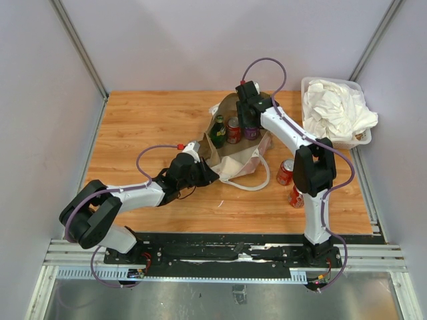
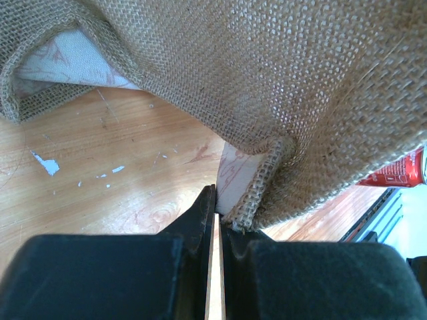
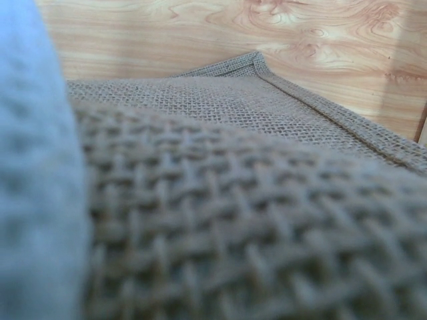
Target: Take the beverage out of the canvas bag
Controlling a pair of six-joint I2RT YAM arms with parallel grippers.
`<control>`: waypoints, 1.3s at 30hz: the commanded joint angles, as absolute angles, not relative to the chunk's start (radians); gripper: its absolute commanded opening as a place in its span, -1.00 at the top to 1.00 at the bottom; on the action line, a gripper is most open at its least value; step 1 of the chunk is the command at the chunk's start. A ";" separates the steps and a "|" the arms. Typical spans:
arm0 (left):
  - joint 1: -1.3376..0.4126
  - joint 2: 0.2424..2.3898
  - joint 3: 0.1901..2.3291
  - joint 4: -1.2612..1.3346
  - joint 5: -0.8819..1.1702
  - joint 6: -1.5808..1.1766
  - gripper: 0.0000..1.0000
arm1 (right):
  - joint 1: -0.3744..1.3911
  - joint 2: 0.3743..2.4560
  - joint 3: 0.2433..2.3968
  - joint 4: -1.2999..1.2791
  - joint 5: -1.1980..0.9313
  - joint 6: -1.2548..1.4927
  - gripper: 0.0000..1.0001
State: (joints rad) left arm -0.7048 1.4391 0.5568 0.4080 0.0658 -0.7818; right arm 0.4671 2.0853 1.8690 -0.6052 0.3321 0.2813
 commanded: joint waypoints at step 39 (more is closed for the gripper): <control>-0.715 1.473 0.569 0.313 0.089 -0.741 0.85 | 0.383 2.310 2.002 -0.732 0.296 0.316 -0.58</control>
State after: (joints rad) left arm -0.7048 1.4448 0.5774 0.4061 0.0734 -0.7670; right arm 0.4362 2.2211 2.0224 -0.6495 0.3305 0.2935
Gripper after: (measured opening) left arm 0.077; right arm 0.796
